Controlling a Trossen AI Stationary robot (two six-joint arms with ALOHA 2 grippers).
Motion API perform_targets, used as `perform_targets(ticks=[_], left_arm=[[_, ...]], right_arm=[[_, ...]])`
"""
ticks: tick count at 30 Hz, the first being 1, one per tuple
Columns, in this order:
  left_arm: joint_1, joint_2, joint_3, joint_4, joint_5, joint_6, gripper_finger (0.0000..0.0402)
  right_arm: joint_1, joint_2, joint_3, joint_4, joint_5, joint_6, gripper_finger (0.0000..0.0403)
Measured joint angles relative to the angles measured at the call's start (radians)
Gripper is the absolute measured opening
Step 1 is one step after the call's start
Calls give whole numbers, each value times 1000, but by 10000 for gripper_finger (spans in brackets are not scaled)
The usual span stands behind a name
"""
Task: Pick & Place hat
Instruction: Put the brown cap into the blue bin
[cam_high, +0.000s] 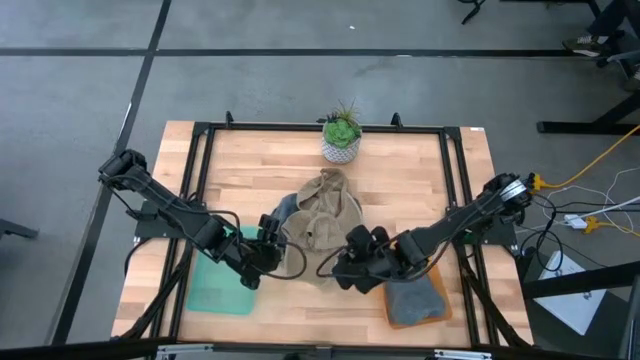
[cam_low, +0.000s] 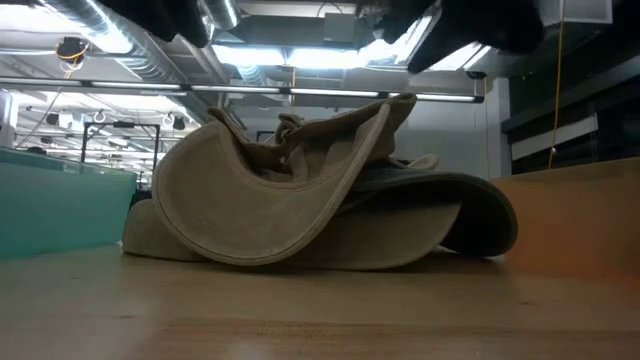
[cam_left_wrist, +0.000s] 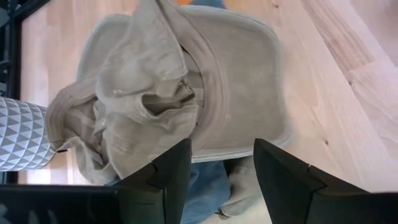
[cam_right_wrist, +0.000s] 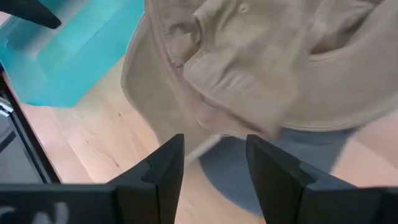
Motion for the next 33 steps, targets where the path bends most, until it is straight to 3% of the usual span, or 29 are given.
perform_targets(ticks=[10,18,27,30,33], left_arm=[[-56,0,-21,14,-29,-61,169],[-69,0,-21,8,-52,-53,169],[-69,0,-21,0,-55,-17,169],[-69,0,-21,0,-73,-16,169],[-69,0,-21,-9,-86,-16,169]], right_arm=[[0,77,0,53,-34,55,172],[5,94,0,63,-42,160,171],[-12,204,0,119,-23,159,171],[-13,221,0,135,6,131,157],[-13,223,0,148,22,107,114]])
